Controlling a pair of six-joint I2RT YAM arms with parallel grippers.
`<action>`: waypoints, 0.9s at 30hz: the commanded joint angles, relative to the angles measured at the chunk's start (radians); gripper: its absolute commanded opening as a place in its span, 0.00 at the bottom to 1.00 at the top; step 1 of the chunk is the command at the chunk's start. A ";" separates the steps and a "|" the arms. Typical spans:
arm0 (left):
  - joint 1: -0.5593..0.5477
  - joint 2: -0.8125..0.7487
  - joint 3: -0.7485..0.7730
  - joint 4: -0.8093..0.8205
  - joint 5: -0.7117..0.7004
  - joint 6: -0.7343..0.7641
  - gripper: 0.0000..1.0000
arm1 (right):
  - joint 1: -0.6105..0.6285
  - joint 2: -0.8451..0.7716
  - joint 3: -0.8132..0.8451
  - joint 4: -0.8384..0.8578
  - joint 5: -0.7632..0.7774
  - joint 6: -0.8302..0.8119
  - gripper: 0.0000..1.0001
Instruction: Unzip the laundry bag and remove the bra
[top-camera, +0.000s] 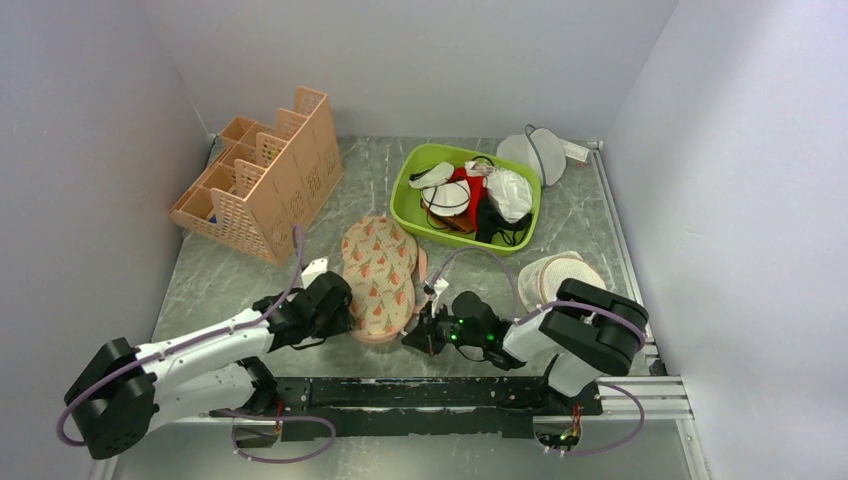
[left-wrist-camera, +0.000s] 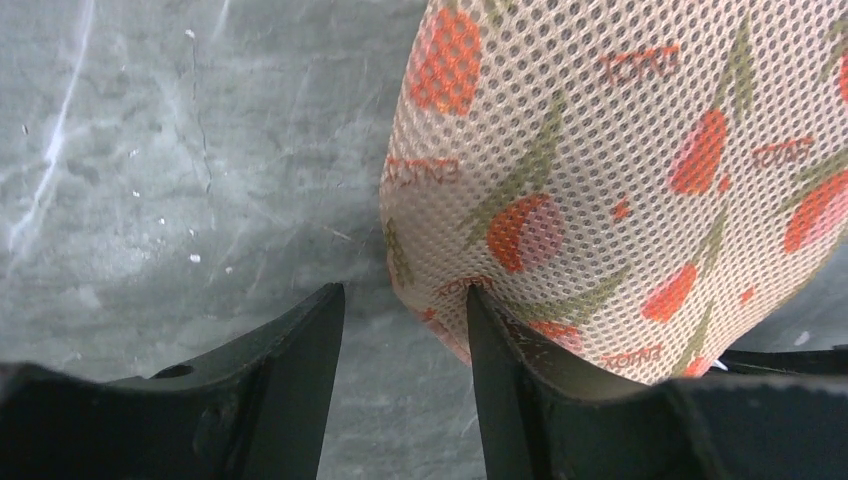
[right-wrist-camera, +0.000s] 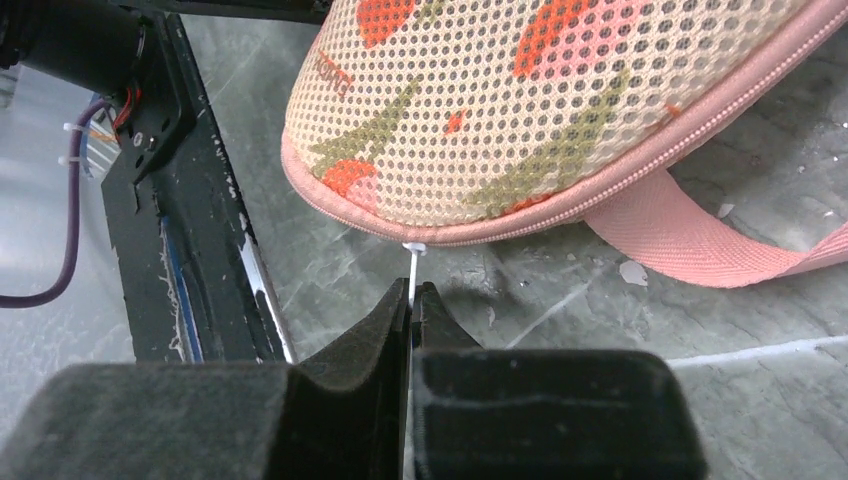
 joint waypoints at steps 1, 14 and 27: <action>0.006 -0.086 -0.039 -0.014 0.061 -0.095 0.61 | 0.010 0.005 0.020 0.058 -0.020 0.003 0.00; 0.003 -0.347 -0.027 -0.149 0.071 -0.247 0.63 | 0.011 -0.051 0.001 -0.017 0.026 -0.016 0.00; 0.003 -0.344 0.039 0.075 0.296 -0.074 0.56 | 0.011 -0.101 0.016 -0.098 0.057 -0.041 0.00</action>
